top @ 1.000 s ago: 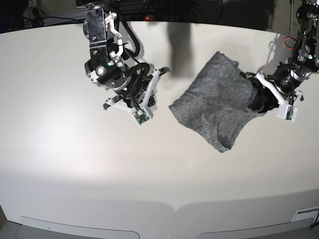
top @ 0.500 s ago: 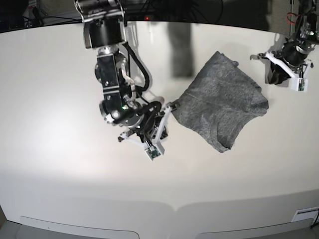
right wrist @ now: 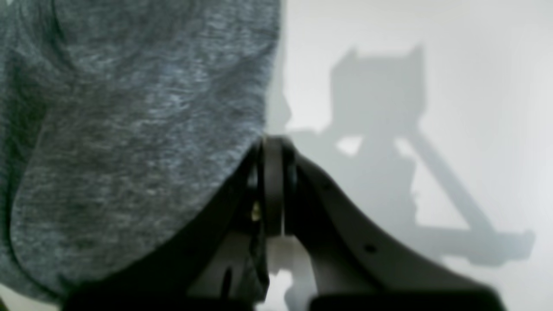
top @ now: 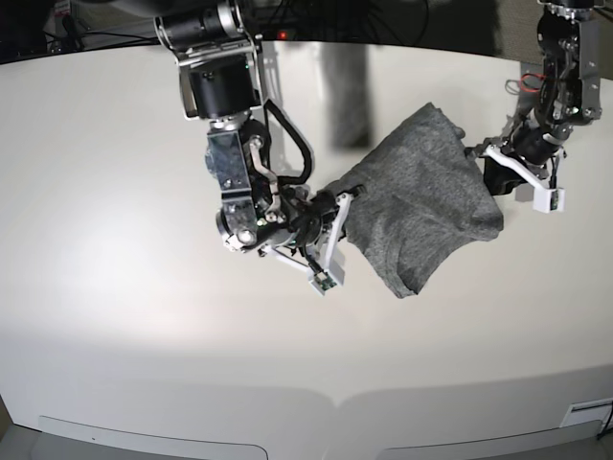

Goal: Fold the T-shirt properly
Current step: 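Lower the shirt flat with both grippers and release it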

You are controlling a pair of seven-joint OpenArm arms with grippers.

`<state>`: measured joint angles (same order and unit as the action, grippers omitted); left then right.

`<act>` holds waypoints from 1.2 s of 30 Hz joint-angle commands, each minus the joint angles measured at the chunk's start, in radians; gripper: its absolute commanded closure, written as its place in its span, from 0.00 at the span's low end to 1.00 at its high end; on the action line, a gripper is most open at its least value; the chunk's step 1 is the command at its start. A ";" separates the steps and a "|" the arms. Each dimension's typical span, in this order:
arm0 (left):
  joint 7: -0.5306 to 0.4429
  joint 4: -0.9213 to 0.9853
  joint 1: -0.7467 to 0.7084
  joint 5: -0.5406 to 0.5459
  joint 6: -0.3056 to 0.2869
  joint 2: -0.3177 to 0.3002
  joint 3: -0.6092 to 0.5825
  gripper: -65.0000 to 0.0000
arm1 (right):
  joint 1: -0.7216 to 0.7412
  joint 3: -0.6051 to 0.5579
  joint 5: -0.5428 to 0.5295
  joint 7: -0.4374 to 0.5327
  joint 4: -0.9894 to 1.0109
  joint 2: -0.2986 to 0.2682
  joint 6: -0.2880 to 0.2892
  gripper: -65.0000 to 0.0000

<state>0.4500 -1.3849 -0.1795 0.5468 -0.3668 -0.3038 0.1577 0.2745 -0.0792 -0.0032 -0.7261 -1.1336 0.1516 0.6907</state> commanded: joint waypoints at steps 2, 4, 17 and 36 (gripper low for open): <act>-0.002 -0.011 0.008 0.004 -0.018 0.002 0.004 0.87 | -0.009 0.000 -0.019 -0.008 -0.079 0.005 0.007 1.00; -0.002 -0.011 0.008 0.005 -0.035 0.013 0.004 0.87 | -0.058 0.000 -0.019 -0.019 -0.175 0.005 0.007 1.00; 0.111 -0.011 0.008 0.003 -0.212 0.198 0.004 0.87 | -0.404 0.000 -0.032 -0.064 -0.515 -0.029 0.007 1.00; 0.155 -0.036 0.006 0.059 -0.259 0.010 0.006 0.87 | -0.565 0.051 0.003 -0.033 -0.792 -0.101 0.007 1.00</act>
<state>0.6117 -1.4029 -0.1787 0.5930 -0.6201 -0.2859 0.1600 -0.2985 -0.0299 0.0063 -0.7830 -1.9030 0.0502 0.6903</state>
